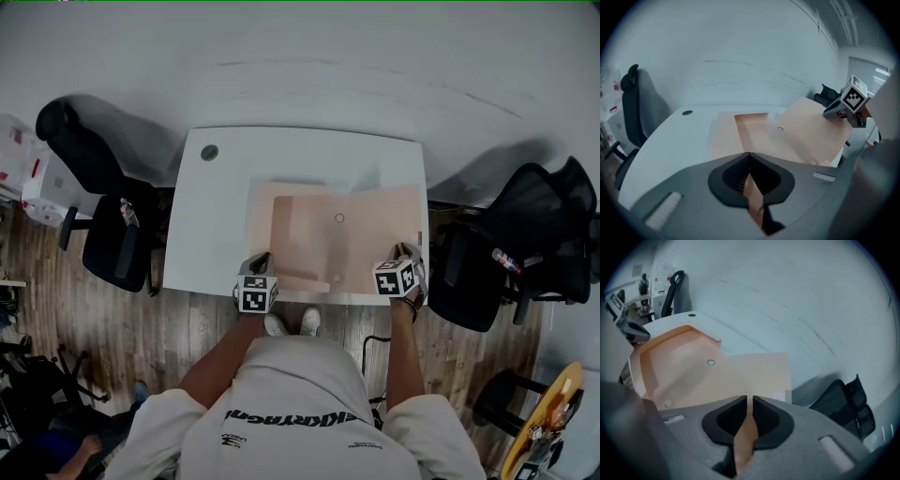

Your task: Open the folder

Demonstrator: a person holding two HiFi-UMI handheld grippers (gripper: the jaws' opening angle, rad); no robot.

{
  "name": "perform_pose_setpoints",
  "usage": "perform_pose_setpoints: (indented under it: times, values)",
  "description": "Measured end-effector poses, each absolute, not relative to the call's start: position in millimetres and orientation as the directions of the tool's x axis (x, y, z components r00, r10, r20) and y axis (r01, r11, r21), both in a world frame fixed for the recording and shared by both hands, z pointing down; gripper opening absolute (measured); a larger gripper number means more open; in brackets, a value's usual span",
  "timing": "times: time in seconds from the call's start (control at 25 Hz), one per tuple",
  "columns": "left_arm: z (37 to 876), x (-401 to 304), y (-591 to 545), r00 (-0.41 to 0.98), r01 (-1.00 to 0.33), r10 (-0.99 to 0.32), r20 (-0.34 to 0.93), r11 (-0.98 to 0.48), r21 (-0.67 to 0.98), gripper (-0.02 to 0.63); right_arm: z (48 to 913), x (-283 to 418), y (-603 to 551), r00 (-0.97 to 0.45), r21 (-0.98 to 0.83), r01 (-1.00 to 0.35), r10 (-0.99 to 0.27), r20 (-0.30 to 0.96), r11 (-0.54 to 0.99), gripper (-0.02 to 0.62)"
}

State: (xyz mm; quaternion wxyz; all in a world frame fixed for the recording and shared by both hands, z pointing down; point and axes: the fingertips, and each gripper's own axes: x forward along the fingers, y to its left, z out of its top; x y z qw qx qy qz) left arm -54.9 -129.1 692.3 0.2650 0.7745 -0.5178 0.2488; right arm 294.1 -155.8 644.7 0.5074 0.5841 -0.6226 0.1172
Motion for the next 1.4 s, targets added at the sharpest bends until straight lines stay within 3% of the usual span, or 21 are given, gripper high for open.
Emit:
perform_pose_setpoints:
  times: [0.28, 0.64, 1.04, 1.4]
  values:
    - [679, -54, -129, 0.398, -0.917, -0.678, 0.618, -0.303, 0.259, -0.002, 625, 257, -160, 0.015, 0.198, -0.96, -0.669, 0.743, 0.199, 0.003]
    - [648, -40, -131, 0.438, -0.899, -0.712, 0.549, -0.34, 0.276, -0.002, 600, 232, -166, -0.133, -0.038, -0.989, -0.771, 0.623, 0.14, 0.003]
    - [606, -24, -131, 0.476, -0.879, -0.755, 0.451, -0.384, 0.284, -0.002, 565, 199, -163, -0.24, -0.191, -0.966, -0.869, 0.434, 0.171, 0.002]
    - [569, -18, -127, 0.501, -0.863, -0.783, 0.369, -0.418, 0.285, -0.002, 548, 164, -152, -0.275, -0.206, -0.955, -0.893, 0.357, 0.211, 0.003]
